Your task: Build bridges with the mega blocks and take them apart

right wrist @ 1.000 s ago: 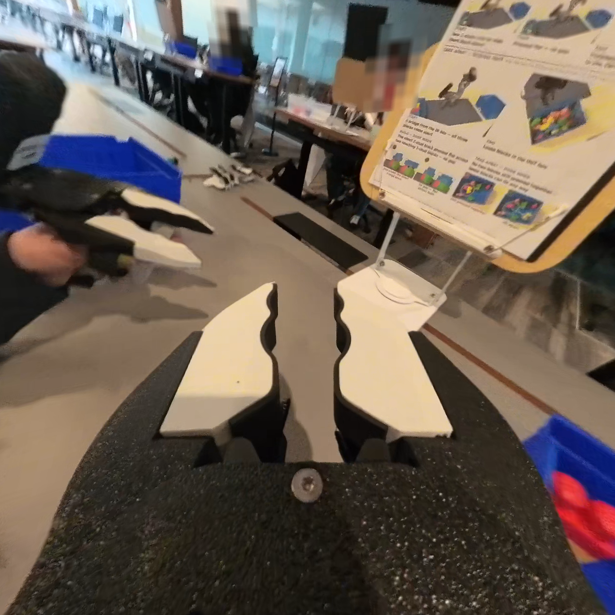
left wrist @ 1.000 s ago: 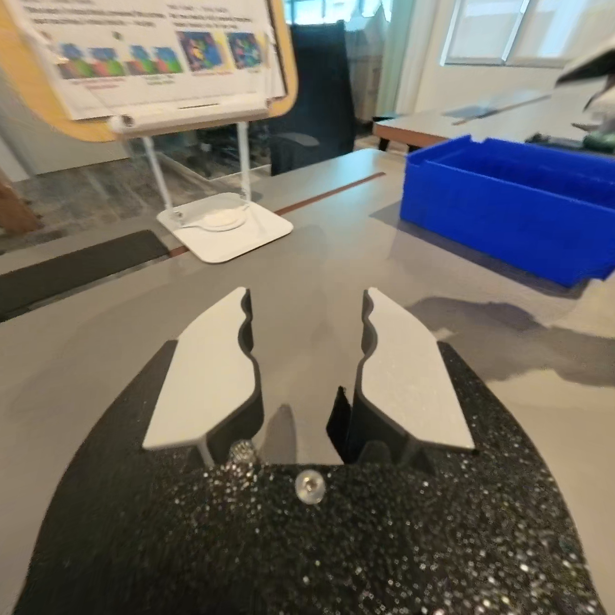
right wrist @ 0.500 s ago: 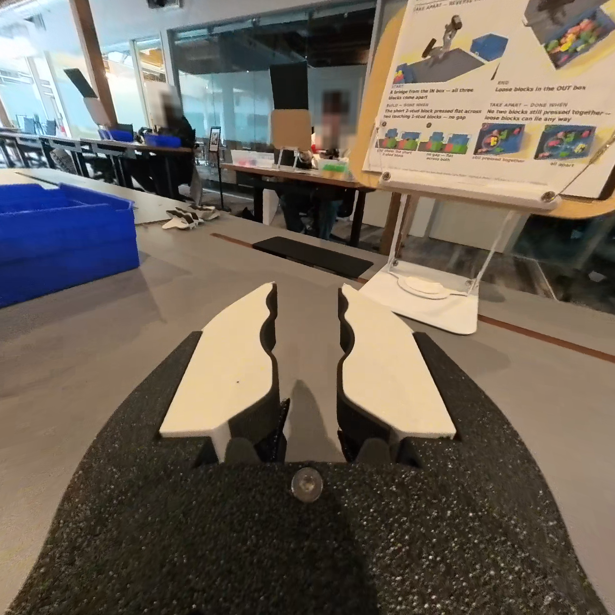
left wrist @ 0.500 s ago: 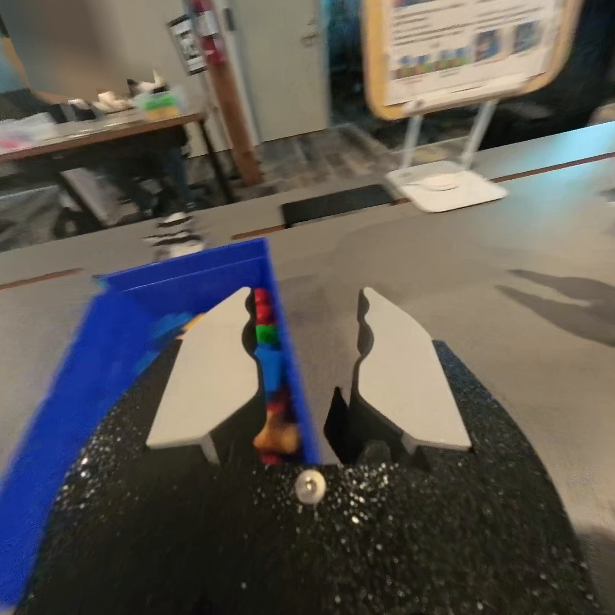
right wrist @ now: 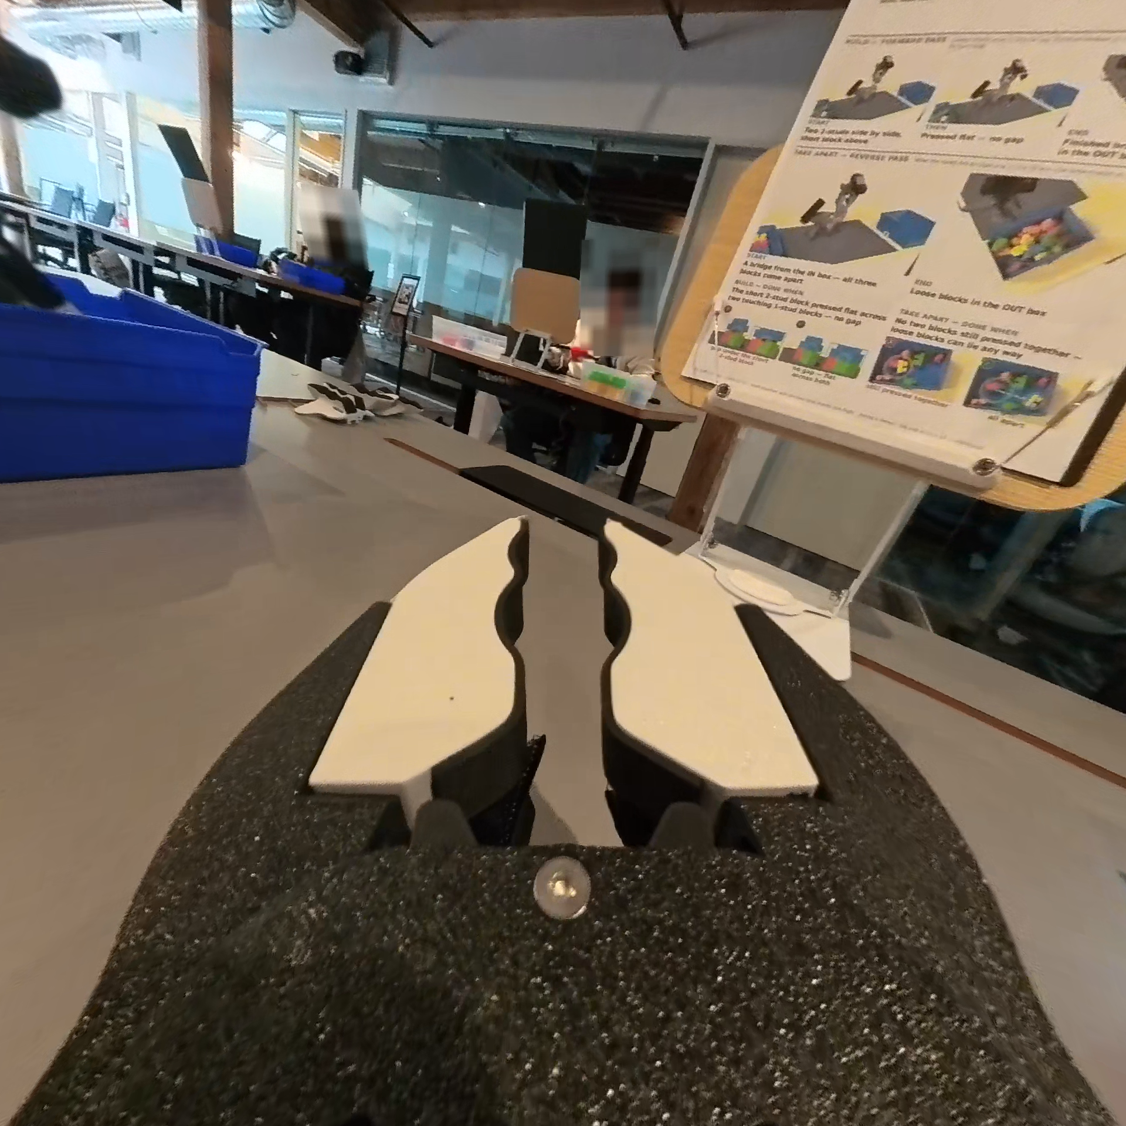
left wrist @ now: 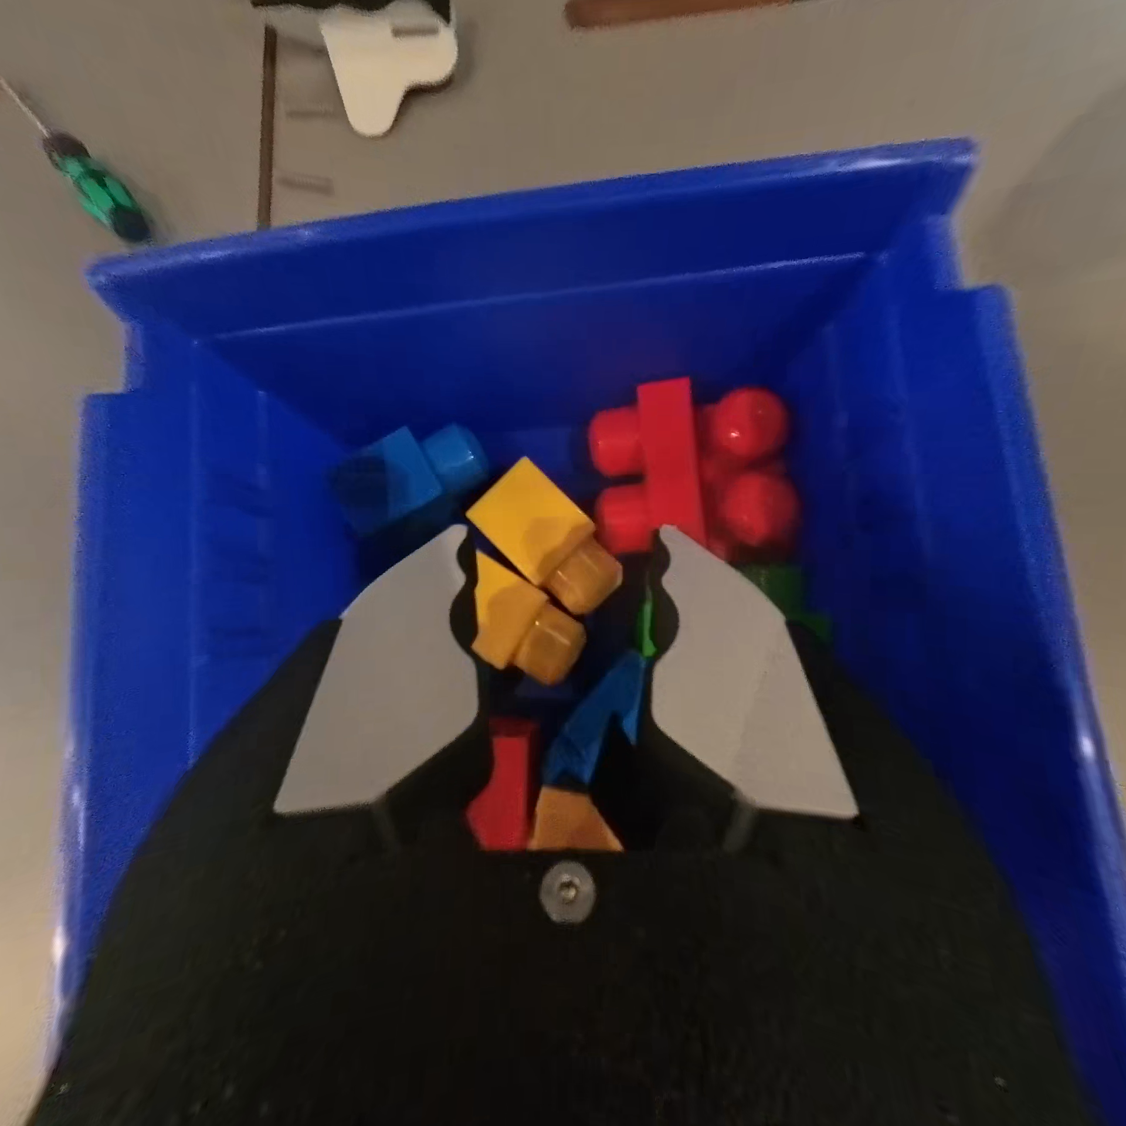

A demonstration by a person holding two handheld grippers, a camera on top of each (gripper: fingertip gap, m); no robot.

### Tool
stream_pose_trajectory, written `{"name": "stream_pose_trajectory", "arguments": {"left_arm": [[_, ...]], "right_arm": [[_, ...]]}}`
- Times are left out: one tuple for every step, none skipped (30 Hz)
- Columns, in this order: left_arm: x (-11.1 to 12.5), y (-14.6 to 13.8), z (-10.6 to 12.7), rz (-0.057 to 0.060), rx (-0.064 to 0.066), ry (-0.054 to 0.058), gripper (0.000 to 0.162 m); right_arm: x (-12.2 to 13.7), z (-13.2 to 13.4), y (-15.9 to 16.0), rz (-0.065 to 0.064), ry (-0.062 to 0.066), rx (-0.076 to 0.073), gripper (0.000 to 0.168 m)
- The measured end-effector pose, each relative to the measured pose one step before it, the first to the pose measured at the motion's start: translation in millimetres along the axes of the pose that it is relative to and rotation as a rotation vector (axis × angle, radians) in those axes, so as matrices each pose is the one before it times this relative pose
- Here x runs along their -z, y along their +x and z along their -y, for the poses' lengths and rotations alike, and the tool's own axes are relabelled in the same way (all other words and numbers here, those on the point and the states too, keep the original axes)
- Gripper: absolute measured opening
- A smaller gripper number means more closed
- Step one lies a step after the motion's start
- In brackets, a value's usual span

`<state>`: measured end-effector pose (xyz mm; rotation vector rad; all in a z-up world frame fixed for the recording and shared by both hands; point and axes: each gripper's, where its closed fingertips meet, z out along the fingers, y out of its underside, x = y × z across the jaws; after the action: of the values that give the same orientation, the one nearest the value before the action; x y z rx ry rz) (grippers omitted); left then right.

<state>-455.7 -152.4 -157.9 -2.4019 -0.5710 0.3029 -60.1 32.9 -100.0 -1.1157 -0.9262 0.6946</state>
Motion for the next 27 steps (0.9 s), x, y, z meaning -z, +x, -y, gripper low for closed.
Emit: {"name": "stream_pose_trajectory", "arguments": {"left_arm": [[-5.19, -3.37, 1.19, 0.0109, 0.0223, -0.0214, 0.054], [-4.04, -3.05, 1.77, 0.0091, 0.0218, -0.0178, 0.055], [-3.22, -2.4, 1.95, 0.0041, 0.0229, -0.0162, 0.055], [-2.42, -1.75, 1.83, 0.0019, 0.023, -0.0148, 0.054], [-1.91, -2.42, 1.52, 0.008, 0.0177, -0.0146, 0.054], [-1.8, -2.33, 0.64, 0.0126, 0.0084, -0.0169, 0.053], [-1.83, -1.61, -0.29, 0.011, 0.0038, -0.0203, 0.049], [-1.64, -1.18, -1.38, 0.0116, 0.0022, -0.0255, 0.046], [-1.3, -0.86, -2.07, 0.0133, -0.0018, -0.028, 0.045], [-1.03, -0.52, -2.09, 0.0127, -0.0029, -0.0254, 0.045], [-1.1, -0.3, -1.87, 0.0115, 0.0003, -0.0235, 0.047], [-1.21, 0.14, -1.82, 0.0069, 0.0037, -0.0236, 0.049], [-1.57, 1.12, -1.72, -0.0015, 0.0087, -0.0242, 0.051], [-1.91, 1.39, -1.58, -0.0032, 0.0135, -0.0254, 0.053], [-1.98, 0.23, -1.82, 0.0047, 0.0116, -0.0291, 0.054], [-2.31, -1.26, -1.7, 0.0156, 0.0058, -0.0292, 0.055], [-2.32, -1.45, -0.91, 0.0178, 0.0041, -0.0228, 0.054], [-2.43, -0.22, -0.36, 0.0083, 0.0058, -0.017, 0.053], [-2.35, 0.34, -0.22, 0.005, 0.0059, -0.0122, 0.048], [-1.34, -0.24, 0.44, 0.0096, -0.0007, -0.0045, 0.047], [-0.09, -0.02, 0.75, 0.0082, -0.0085, -0.0005, 0.046], [0.88, 0.34, 0.16, 0.0064, -0.0133, 0.0006, 0.044], [2.23, -0.46, 1.2, 0.012, -0.0156, 0.0132, 0.043], [4.49, -1.75, 3.22, 0.0198, -0.0161, 0.0336, 0.042], [6.71, -1.94, 4.42, 0.0229, -0.0208, 0.0471, 0.042], [8.38, -1.65, 4.51, 0.0229, -0.0249, 0.0502, 0.041], [9.94, -1.33, 4.4, 0.0245, -0.0265, 0.0488, 0.041]], "right_arm": [[-0.04, 0.37, -0.59, 0.0061, 0.003, -0.0048, 0.021], [0.22, 1.16, -1.05, 0.0084, 0.0089, -0.0069, 0.02], [0.2, 1.45, -1.96, 0.0142, 0.0115, -0.0081, 0.019], [-0.01, 1.21, -2.71, 0.0192, 0.0088, -0.0054, 0.019], [-0.26, 0.67, -3.13, 0.0207, 0.0054, -0.0033, 0.018], [-0.31, 0.86, -3.52, 0.0229, 0.0057, -0.002, 0.018], [-0.36, 0.92, -4.33, 0.027, 0.007, -0.0009, 0.018], [-0.34, 1.0, -4.28, 0.0267, 0.0067, 0.0001, 0.017], [-0.19, 0.94, -4.11, 0.0241, 0.0064, 0.0003, 0.017], [0.1, 1.27, -3.97, 0.0237, 0.0081, -0.0021, 0.017], [0.16, 1.48, -3.66, 0.0218, 0.0085, -0.0054, 0.017], [0.31, 1.24, -2.69, 0.0167, 0.0074, -0.0068, 0.017], [0.45, 1.03, -1.94, 0.0128, 0.0056, -0.0077, 0.017], [0.57, 0.81, -1.3, 0.0095, 0.0044, -0.0088, 0.017], [0.65, 0.79, -0.41, 0.0052, 0.0033, -0.0091, 0.017], [0.67, 0.59, 0.29, 0.0011, 0.0029, -0.0089, 0.017], [0.84, 0.55, 0.6, -0.0003, 0.0032, -0.0087, 0.017], [0.66, 0.51, 0.52, 0.0006, 0.0025, -0.0092, 0.017], [0.69, 0.41, 0.55, 0.0003, 0.0023, -0.009, 0.017], [0.6, 0.4, 0.65, -0.0003, 0.0028, -0.0066, 0.017], [0.49, 0.22, 0.95, -0.0023, 0.0016, -0.0056, 0.017], [0.4, 0.04, 0.81, -0.0022, 0.0003, -0.0054, 0.016], [0.23, -0.09, 0.72, -0.0018, 0.0002, -0.0051, 0.016], [0.34, 0.22, 0.82, -0.0027, 0.0014, -0.005, 0.016], [0.32, 0.3, 0.57, -0.0013, 0.0018, -0.0045, 0.016], [0.23, 0.09, 0.36, -0.0001, 0.0004, -0.0047, 0.015], [0.15, 0.04, 0.57, -0.0018, 0.0002, -0.0045, 0.015]]}}
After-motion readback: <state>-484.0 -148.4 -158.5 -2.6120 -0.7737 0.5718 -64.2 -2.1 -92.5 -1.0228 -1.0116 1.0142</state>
